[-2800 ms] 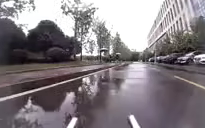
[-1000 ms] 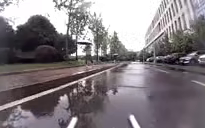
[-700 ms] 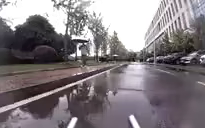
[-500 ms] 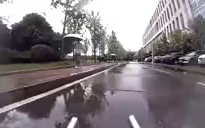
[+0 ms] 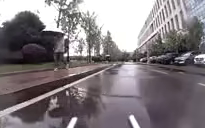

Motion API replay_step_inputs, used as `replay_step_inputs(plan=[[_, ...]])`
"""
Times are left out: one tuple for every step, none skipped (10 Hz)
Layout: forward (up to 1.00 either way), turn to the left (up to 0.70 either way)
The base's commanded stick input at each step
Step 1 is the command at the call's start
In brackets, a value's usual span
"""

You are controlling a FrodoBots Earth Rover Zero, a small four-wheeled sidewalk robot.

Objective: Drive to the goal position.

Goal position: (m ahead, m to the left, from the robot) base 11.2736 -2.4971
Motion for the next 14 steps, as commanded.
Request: replay_step_inputs(plan=[[0.7,0.0],[0.7,0.0],[0.7,0.0],[0.7,0.0],[0.7,0.0],[0.7,0.0],[0.7,0.0],[0.7,0.0],[0.7,0.0],[0.7,0.0],[0.7,0.0],[0.7,-0.02],[0.7,-0.1],[0.7,-0.12]])
